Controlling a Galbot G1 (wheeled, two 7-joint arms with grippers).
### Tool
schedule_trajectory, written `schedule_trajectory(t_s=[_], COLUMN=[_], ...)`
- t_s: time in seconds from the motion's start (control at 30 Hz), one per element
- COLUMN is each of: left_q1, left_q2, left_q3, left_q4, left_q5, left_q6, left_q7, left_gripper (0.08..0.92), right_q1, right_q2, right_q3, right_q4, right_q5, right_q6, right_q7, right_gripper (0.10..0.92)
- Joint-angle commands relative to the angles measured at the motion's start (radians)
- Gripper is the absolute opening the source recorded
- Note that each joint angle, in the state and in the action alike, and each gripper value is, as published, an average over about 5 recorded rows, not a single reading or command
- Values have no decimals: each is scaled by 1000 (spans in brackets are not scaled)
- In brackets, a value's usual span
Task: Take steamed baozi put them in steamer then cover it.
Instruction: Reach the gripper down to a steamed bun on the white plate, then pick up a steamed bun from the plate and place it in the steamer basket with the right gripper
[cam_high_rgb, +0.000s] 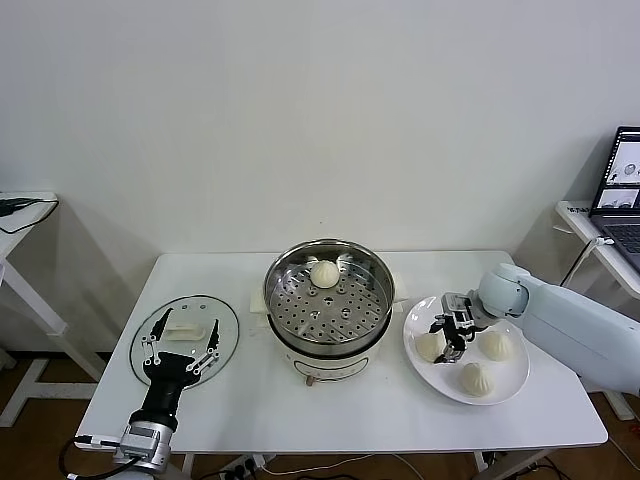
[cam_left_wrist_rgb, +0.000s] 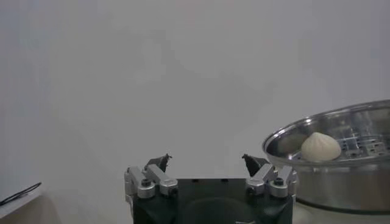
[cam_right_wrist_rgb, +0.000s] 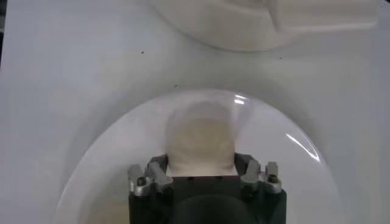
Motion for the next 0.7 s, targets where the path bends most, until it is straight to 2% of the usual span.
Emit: schedule_trajectory(t_s=[0.03, 0.17, 0.37, 0.53, 0.7], left_q1=[-1, -1, -3, -6, -9], left_q2=[-1, -1, -1, 0, 6], left_q3=[2, 2, 7, 11, 11], left_q4=[-1, -1, 1, 3, 5], left_q5=[1, 1, 3, 5, 5], left_q6=[-1, 0, 0, 1, 2], left_q7=[-1, -1, -1, -2, -1], left_gripper=[823, 823, 823, 823, 823], right_q1=[-1, 54, 265, 626, 972], right_q2=[-8, -54, -184, -256, -217], right_q3=[7, -32, -166, -444, -687], right_q4=[5, 48, 193, 316, 394], right_q5=[1, 39, 181, 337, 473], right_q6=[2, -4, -31, -50, -82], right_q7=[-10, -33, -65, -75, -71], right_gripper=[688, 682, 688, 698, 704])
